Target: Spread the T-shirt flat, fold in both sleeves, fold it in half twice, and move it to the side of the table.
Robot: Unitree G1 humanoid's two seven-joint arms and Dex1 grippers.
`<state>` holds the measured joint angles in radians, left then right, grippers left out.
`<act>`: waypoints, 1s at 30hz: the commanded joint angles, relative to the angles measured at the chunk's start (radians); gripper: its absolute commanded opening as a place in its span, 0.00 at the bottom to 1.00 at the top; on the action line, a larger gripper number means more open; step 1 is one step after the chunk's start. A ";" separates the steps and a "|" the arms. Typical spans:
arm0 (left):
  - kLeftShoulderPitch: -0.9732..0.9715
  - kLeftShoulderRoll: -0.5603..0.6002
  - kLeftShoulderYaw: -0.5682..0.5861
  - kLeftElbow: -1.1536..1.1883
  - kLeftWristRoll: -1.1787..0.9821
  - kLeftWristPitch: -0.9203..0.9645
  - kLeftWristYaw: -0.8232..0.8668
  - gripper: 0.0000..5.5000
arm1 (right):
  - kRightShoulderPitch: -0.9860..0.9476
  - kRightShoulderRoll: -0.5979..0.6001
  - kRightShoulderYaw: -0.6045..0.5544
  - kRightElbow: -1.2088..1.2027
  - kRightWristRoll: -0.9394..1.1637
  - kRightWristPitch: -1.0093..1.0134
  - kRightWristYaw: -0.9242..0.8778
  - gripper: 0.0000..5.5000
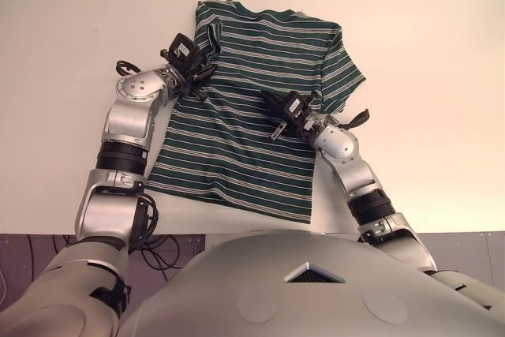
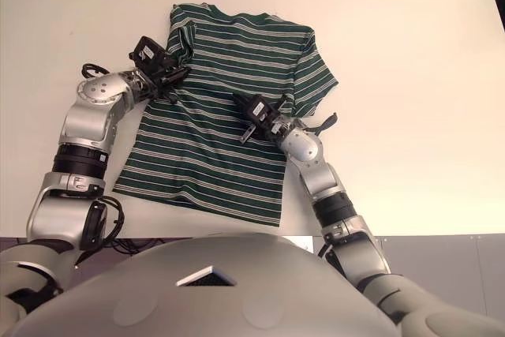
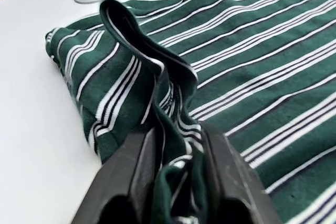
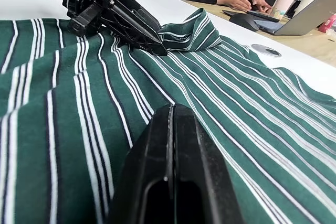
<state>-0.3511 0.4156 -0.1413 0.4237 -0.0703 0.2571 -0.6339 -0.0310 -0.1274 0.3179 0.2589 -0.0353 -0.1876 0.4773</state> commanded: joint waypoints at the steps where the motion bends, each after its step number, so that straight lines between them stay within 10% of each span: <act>1: 0.042 0.006 0.008 -0.048 -0.001 -0.023 -0.017 0.26 | 0.018 0.005 -0.125 -0.118 0.187 0.116 0.025 0.00; 17: 0.206 0.009 0.118 -0.445 -0.121 -0.165 -0.041 0.38 | 0.044 -0.149 -0.535 -0.209 0.448 0.597 -0.158 0.07; 30: 0.431 0.291 0.141 -0.519 -0.146 -0.216 -0.328 0.23 | -0.055 -0.199 -0.520 -0.064 0.523 0.737 0.041 0.34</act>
<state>0.0532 0.6695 -0.0026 -0.1075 -0.2346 0.0562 -0.9339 -0.1204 -0.3292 -0.2357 0.2248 0.4749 0.5096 0.4851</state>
